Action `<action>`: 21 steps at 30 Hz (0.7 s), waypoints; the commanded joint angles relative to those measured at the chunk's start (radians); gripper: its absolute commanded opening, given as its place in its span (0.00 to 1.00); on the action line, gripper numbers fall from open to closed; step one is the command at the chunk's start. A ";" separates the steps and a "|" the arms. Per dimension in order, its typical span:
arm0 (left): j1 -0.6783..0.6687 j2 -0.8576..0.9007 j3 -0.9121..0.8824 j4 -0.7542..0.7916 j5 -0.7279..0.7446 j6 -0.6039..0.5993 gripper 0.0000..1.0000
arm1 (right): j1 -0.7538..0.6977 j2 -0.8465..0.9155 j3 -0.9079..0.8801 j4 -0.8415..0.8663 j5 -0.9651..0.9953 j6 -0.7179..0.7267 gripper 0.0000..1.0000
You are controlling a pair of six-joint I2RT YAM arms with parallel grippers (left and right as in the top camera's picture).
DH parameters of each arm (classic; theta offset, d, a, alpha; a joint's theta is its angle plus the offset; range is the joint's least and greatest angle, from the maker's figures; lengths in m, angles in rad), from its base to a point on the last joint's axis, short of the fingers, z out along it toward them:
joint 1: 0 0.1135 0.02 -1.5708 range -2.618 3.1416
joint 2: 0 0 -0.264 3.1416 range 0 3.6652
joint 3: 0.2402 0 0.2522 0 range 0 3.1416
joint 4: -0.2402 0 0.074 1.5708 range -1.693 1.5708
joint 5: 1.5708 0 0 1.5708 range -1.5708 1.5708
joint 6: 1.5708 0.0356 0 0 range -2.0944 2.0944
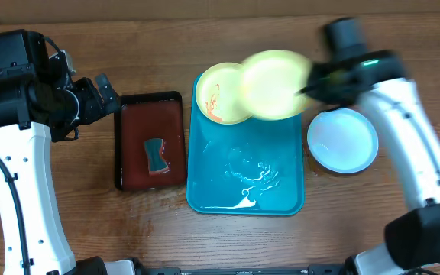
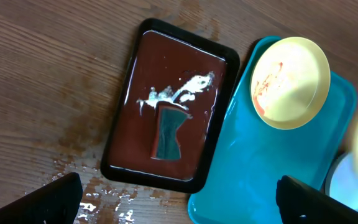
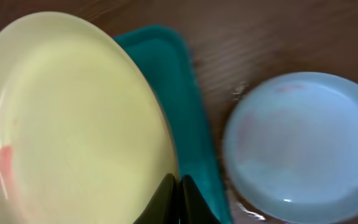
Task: Clean dirty plates on tray and stack at the side
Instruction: 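Carry the yellow plate right and stack it on the white plate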
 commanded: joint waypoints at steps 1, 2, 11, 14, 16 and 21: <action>0.002 -0.007 0.015 0.005 -0.009 0.020 1.00 | -0.164 0.000 -0.068 -0.034 -0.092 0.003 0.04; 0.002 -0.007 0.015 0.005 -0.009 0.020 1.00 | -0.226 0.002 -0.110 -0.034 -0.092 0.000 0.04; 0.002 -0.006 0.015 0.016 -0.009 0.019 1.00 | -0.473 0.003 -0.493 0.127 -0.237 -0.037 0.04; 0.002 -0.003 0.015 0.016 -0.009 0.020 1.00 | -0.466 0.002 -0.514 0.149 -0.248 -0.063 0.31; 0.002 -0.002 0.015 0.016 -0.009 0.020 1.00 | -0.443 -0.012 -0.491 0.147 -0.248 -0.100 0.40; 0.002 -0.002 0.015 0.016 -0.009 0.020 1.00 | -0.303 -0.098 -0.380 0.148 -0.249 -0.215 0.49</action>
